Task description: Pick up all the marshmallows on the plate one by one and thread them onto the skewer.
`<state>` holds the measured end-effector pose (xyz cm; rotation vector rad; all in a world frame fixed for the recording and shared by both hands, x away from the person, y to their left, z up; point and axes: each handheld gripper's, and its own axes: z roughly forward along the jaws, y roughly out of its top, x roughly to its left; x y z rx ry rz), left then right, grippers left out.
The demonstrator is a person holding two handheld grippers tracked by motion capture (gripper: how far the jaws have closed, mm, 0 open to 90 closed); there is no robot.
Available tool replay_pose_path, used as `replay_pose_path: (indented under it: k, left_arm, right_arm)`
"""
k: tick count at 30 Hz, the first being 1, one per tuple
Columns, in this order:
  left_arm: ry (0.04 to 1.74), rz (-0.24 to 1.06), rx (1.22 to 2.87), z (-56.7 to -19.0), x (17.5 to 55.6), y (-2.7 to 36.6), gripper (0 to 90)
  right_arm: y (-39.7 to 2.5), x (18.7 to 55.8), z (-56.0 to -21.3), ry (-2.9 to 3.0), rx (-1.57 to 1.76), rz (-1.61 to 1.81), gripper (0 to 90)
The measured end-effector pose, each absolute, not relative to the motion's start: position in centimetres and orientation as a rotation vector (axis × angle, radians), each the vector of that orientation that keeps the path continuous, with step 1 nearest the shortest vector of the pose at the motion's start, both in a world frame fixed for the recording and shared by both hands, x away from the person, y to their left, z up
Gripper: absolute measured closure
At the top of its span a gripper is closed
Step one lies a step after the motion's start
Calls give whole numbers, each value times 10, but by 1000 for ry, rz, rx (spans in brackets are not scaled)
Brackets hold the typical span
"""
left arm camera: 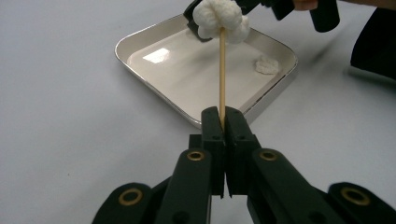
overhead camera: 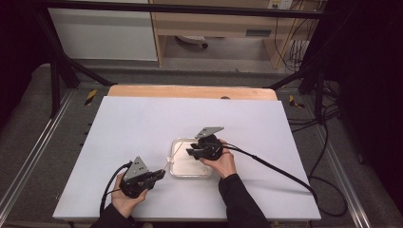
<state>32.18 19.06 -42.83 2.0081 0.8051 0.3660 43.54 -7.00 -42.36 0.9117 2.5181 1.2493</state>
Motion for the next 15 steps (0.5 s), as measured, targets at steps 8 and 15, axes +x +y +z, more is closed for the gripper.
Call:
replay_pose_path:
  k: [8, 15]
  left_arm:
    - [797, 365, 2011, -428, 321, 189, 880]
    - [789, 365, 2010, -427, 319, 187, 880]
  right_arm:
    - [-91, 425, -404, 2500, 946, 1385, 694]
    - [-107, 414, -392, 2478, 960, 1494, 696]
